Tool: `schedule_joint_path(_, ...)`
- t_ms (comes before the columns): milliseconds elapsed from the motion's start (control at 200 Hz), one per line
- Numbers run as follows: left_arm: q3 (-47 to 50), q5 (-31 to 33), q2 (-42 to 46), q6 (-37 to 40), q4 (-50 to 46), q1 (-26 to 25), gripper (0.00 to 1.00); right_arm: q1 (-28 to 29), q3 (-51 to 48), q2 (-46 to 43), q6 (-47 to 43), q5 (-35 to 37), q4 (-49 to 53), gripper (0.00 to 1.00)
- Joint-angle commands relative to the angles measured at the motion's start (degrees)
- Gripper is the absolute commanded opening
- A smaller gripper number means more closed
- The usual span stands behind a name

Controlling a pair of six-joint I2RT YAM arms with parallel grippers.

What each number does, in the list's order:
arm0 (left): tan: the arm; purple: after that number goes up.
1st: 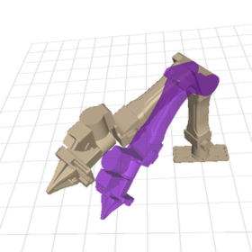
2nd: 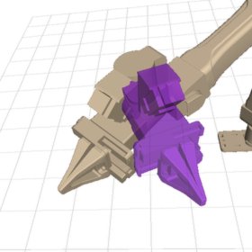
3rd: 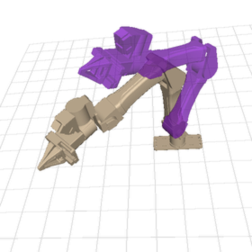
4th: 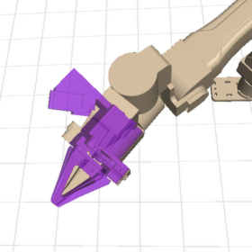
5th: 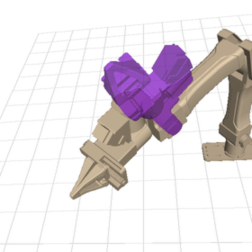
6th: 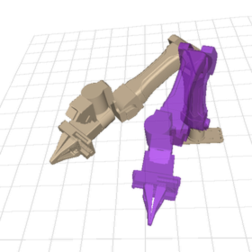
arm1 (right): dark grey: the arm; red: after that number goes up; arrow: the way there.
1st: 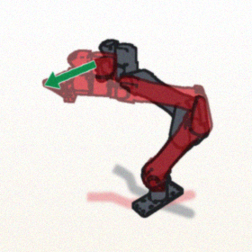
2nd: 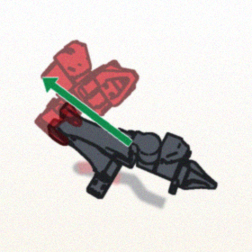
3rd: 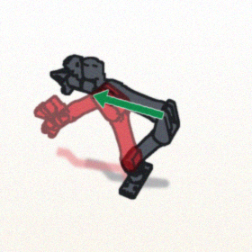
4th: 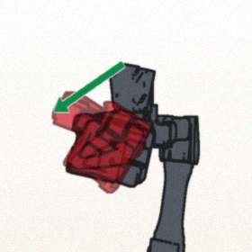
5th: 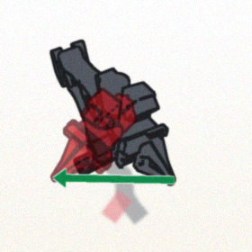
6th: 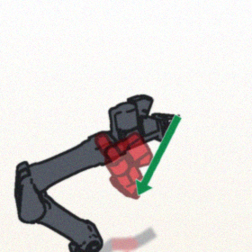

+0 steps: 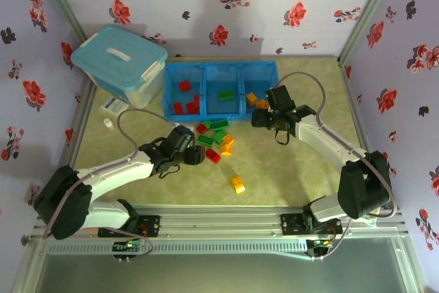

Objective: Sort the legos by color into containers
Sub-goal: Place the lego in the container, then pick up the lego from the center of the table.

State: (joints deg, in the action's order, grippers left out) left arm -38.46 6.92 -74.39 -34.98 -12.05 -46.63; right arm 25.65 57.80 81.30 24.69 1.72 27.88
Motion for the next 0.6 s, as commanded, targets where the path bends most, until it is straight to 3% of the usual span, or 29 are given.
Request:
schedule_joint_path(0,-3.1,-1.2,-2.8,1.2,1.4,-0.4,0.66,0.7,-4.4,-2.7,2.6,-1.9,-4.1,0.71)
schedule_joint_path(310,-11.9,-1.3,-14.4,2.4,-3.1,0.8,0.72,1.3,-10.2,-7.3,4.0,-2.0,-5.7,0.71)
schedule_joint_path(595,-11.7,0.1,-15.2,1.6,-3.5,0.8,0.75,1.4,-14.3,-10.9,3.3,-1.0,-5.8,0.73)
